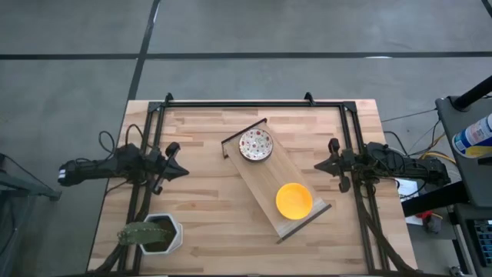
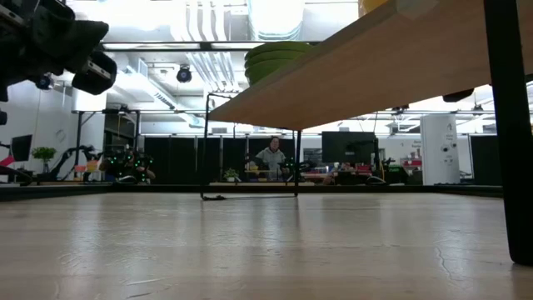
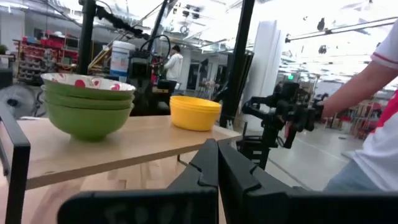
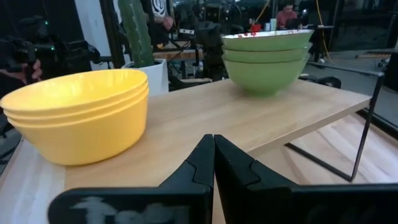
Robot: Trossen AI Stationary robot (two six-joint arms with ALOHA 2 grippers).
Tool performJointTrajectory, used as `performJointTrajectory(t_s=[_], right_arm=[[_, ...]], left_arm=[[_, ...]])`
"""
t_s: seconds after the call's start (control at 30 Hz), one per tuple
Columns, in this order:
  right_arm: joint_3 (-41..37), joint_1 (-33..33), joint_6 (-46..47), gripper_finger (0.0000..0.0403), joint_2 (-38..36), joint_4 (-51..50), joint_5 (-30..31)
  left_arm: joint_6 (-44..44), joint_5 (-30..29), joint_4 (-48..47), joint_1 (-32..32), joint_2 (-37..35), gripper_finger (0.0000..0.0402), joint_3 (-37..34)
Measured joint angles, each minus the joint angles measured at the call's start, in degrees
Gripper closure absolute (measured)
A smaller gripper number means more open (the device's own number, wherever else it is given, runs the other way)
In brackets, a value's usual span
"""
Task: Pick & Place Mini bowls
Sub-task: Return to Home Position
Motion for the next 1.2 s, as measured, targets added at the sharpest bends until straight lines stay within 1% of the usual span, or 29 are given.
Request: performJointTrajectory(t_s=[0.2, 0.3, 0.43, 0.6, 0.77, 0.87, 1.2], right_arm=[[0.0, 0.0, 1.5, 0.0394, 0.0, 2.4, 0.2], [0.0, 0.0, 1.9, 0.0394, 0.0, 1.7, 0.2], [-0.3, 0.0, -0.9, 0.0394, 0.0, 0.4, -1.8], [-2.5, 0.0, -1.0, 0.0394, 0.0, 2.0, -1.5], [-2.7, 0.0, -3.2, 0.0394, 0.0, 2.6, 0.2], [-2.7, 0.0, -2.7, 0.0394, 0.0, 2.7, 0.3], [-2.8, 0.0, -2.6, 0.0394, 0.2, 2.9, 0.3]], left_arm=[[0.6, -0.1, -0.5, 0.0, 0.0, 0.0402, 0.0], [0.7, 0.0, -0.6, 0.0, 0.0, 0.0402, 0.0], [1.8, 0.0, -1.1, 0.0, 0.0, 0.0401, 0.0], [2.5, 0.1, -1.1, 0.0, 0.0, 0.0401, 0.0], [3.9, -0.2, -1.2, 0.0, 0.0, 0.0401, 0.0], [4.6, -0.4, -2.6, 0.0, 0.0, 0.0402, 0.0], [1.7, -0.4, -4.0, 0.0, 0.0, 0.0401, -0.1]])
